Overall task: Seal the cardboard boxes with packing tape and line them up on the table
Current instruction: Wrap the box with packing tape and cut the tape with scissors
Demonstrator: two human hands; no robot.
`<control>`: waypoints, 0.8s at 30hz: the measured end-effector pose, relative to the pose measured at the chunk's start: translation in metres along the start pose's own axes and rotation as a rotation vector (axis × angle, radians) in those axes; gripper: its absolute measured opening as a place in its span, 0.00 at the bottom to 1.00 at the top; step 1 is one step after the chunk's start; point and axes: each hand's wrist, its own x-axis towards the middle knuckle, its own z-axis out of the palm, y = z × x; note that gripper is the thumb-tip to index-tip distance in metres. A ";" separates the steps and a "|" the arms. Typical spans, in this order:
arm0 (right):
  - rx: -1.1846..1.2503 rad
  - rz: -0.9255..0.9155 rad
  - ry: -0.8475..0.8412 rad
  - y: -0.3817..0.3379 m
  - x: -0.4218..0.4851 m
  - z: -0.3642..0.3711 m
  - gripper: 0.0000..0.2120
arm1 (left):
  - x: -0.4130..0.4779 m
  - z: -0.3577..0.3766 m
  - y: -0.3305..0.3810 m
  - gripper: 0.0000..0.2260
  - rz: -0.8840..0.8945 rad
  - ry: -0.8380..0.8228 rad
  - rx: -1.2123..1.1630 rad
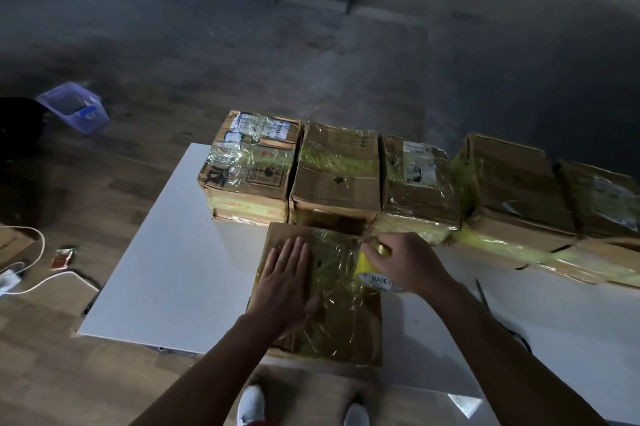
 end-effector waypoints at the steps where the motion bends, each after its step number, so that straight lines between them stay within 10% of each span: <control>1: -0.016 0.017 0.008 0.002 -0.001 -0.001 0.20 | 0.000 -0.002 0.001 0.37 -0.012 -0.010 0.000; 15: 0.374 0.103 -0.028 0.019 -0.014 -0.001 0.18 | 0.009 0.003 0.032 0.33 0.013 -0.067 0.022; 24: 0.017 0.002 0.114 0.024 -0.005 -0.004 0.22 | 0.019 -0.013 0.052 0.33 -0.002 -0.141 0.097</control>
